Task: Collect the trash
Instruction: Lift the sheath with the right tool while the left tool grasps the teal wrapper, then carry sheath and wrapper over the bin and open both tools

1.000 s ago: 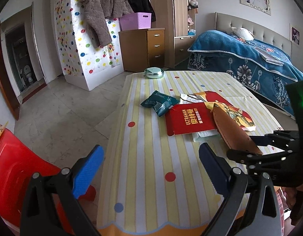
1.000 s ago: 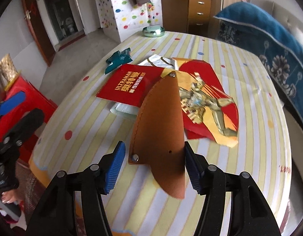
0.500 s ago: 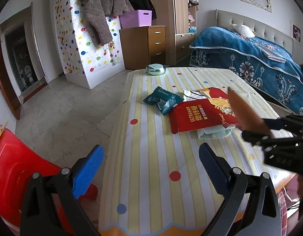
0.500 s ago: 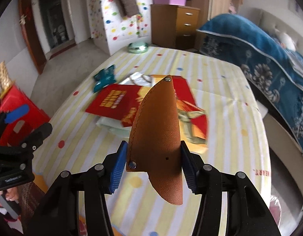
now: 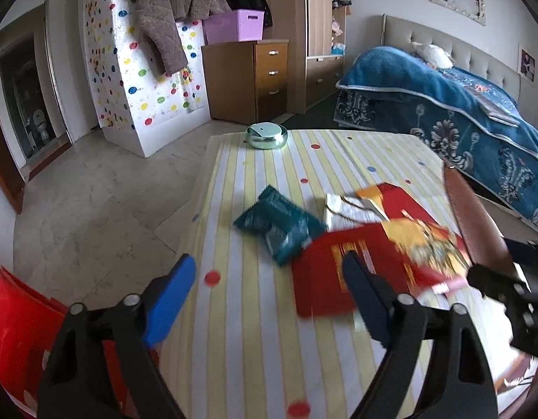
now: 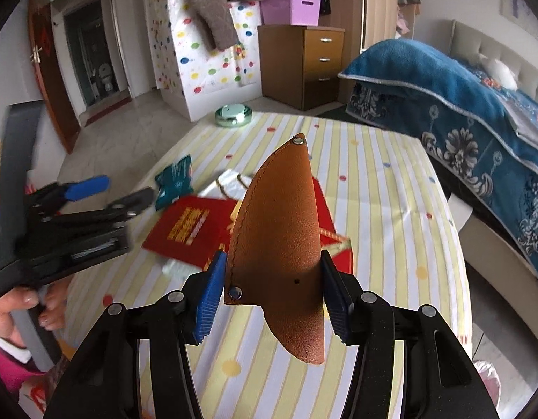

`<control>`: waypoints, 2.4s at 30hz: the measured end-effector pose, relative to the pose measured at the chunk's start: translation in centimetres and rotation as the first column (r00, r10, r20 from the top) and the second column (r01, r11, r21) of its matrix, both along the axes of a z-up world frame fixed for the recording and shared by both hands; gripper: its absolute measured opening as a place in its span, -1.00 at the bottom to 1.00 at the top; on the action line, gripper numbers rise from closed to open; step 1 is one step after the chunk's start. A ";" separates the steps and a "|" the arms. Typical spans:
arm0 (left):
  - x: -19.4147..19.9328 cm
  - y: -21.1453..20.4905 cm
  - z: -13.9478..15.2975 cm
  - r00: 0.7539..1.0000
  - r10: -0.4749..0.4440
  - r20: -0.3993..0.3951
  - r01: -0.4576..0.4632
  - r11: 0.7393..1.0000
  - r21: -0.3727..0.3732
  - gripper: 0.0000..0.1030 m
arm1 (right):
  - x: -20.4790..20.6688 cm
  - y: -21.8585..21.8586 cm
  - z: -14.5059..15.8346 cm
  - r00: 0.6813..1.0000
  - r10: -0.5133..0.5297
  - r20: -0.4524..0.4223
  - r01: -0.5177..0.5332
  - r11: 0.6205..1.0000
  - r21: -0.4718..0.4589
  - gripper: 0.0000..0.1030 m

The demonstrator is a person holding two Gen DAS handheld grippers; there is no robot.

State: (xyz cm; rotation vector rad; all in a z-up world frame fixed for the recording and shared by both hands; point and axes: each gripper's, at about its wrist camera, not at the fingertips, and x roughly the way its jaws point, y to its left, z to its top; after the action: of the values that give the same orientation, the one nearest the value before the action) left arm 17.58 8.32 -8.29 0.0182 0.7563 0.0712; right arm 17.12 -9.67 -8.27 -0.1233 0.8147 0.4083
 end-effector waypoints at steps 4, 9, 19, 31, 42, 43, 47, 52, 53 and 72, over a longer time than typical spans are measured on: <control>3.5 -0.1 -1.5 0.997 0.013 -0.075 -0.015 0.999 -0.030 0.32 | 1.3 -0.5 -0.4 1.000 -0.012 -0.011 0.012 1.000 0.003 0.03; 5.9 1.1 -3.5 0.990 0.006 -0.141 -0.029 0.986 -0.164 0.16 | 1.9 -0.9 -0.5 0.999 -0.026 -0.024 0.026 1.000 0.007 0.03; 5.6 1.1 -2.9 0.996 -0.058 -0.066 0.041 0.971 -0.236 -0.72 | 0.3 -2.7 0.2 0.998 -0.063 -0.005 0.063 0.997 0.032 0.03; -3.1 -3.0 5.2 0.976 -0.152 0.154 0.176 0.972 -0.157 -0.73 | -4.9 -6.8 2.8 0.990 -0.130 0.049 0.124 0.987 0.106 0.03; -9.8 -10.5 4.8 0.942 -0.290 0.168 0.302 0.952 -0.051 -0.73 | -11.1 -12.1 3.3 0.973 -0.225 0.045 0.217 0.967 0.131 0.03; -10.3 -11.4 4.6 0.937 -0.309 0.164 0.321 0.946 -0.051 -0.73 | -11.9 -13.1 3.4 0.968 -0.245 0.046 0.237 0.962 0.137 0.03; -11.9 -15.1 4.0 0.906 -0.392 0.158 0.403 0.914 -0.043 -0.73 | -13.9 -15.8 3.1 0.951 -0.304 0.049 0.294 0.945 0.143 0.03; -13.1 -20.6 3.5 0.847 -0.510 0.150 0.518 0.855 -0.021 -0.73 | -16.8 -20.3 2.8 0.909 -0.412 0.056 0.402 0.906 0.136 0.03; -13.3 -21.6 3.5 0.835 -0.530 0.149 0.538 0.843 -0.017 -0.73 | -17.7 -22.0 2.6 0.890 -0.453 0.053 0.444 0.886 0.135 0.03; -12.8 -40.8 -0.8 0.612 -0.788 0.068 0.790 0.612 -0.012 -0.71 | -20.5 -37.2 -1.7 0.744 -0.666 -0.048 0.665 0.732 0.145 0.04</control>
State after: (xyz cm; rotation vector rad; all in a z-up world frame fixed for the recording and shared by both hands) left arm 4.82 -32.53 -9.09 0.3159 0.6347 -0.8071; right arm -3.34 -46.83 -9.94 0.3156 0.7608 -0.2213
